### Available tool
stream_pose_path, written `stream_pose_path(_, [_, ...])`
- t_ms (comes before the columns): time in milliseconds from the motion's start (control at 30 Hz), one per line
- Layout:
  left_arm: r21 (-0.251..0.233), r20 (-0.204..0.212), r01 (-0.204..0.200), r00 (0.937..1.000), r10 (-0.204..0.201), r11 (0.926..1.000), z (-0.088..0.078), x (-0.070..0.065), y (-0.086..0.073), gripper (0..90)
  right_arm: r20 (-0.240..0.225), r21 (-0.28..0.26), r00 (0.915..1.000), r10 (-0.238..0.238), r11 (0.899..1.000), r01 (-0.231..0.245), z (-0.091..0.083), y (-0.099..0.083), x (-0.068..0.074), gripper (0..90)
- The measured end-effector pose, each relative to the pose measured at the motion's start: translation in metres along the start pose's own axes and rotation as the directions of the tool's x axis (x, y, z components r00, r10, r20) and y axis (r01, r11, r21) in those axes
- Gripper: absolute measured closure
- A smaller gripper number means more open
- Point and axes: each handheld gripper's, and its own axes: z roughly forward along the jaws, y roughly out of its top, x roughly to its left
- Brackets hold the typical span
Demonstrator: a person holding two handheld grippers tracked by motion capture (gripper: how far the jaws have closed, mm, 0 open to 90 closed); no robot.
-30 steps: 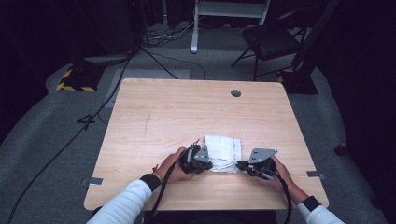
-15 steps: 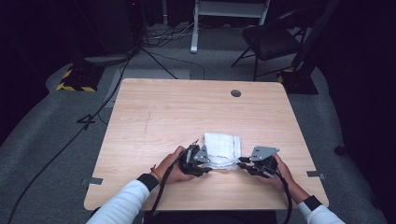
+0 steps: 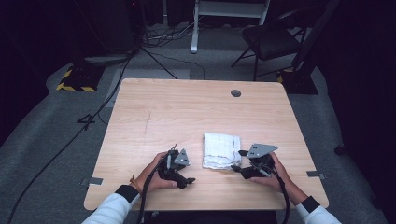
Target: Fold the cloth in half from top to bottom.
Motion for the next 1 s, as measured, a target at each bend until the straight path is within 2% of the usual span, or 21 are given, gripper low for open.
stream_pose_path(100, [0.013,-0.021,0.002,0.9998,-0.002,0.9999,-0.004,0.004,-0.007,18.7,-0.008,0.032,0.9999,-0.007,0.999,0.007,0.012,-0.001,0.004,31.0])
stream_pose_path(167, [0.015,-0.038,0.0,0.9993,0.0,0.9999,-0.008,0.007,-0.011,17.4,0.014,0.054,0.9999,-0.006,0.999,0.005,0.02,-0.001,0.006,30.1])
stream_pose_path(233, [0.01,-0.041,0.019,0.999,-0.019,0.9998,-0.011,0.013,-0.017,16.6,0.04,0.075,0.9991,-0.014,0.997,0.01,0.028,-0.002,0.006,29.2])
stream_pose_path(333, [-0.009,-0.023,0.065,0.9976,-0.065,0.9978,-0.015,0.022,-0.026,16.4,0.066,0.064,0.9978,0.001,0.998,-0.005,0.035,0.002,0.005,29.2])
stream_pose_path(467, [-0.026,-0.04,0.098,0.9943,-0.099,0.9949,-0.019,0.026,-0.033,16.3,0.081,0.042,0.9965,0.021,0.999,-0.024,0.042,0.005,-0.001,32.8])
stream_pose_path(500, [-0.029,-0.051,0.094,0.9942,-0.095,0.9952,-0.019,0.026,-0.035,16.2,0.087,0.039,0.9959,0.027,0.999,-0.031,0.045,0.007,-0.003,33.5])
stream_pose_path(700, [-0.103,-0.054,0.088,0.9942,-0.093,0.9908,-0.019,0.026,-0.046,15.4,0.097,0.036,0.9941,0.049,0.998,-0.053,0.059,0.018,-0.015,33.6])
stream_pose_path(1000, [-0.104,-0.066,0.1,0.9921,-0.107,0.9896,-0.021,0.027,-0.048,15.2,0.11,0.029,0.9918,0.065,0.997,-0.069,0.078,0.032,-0.033,33.9])
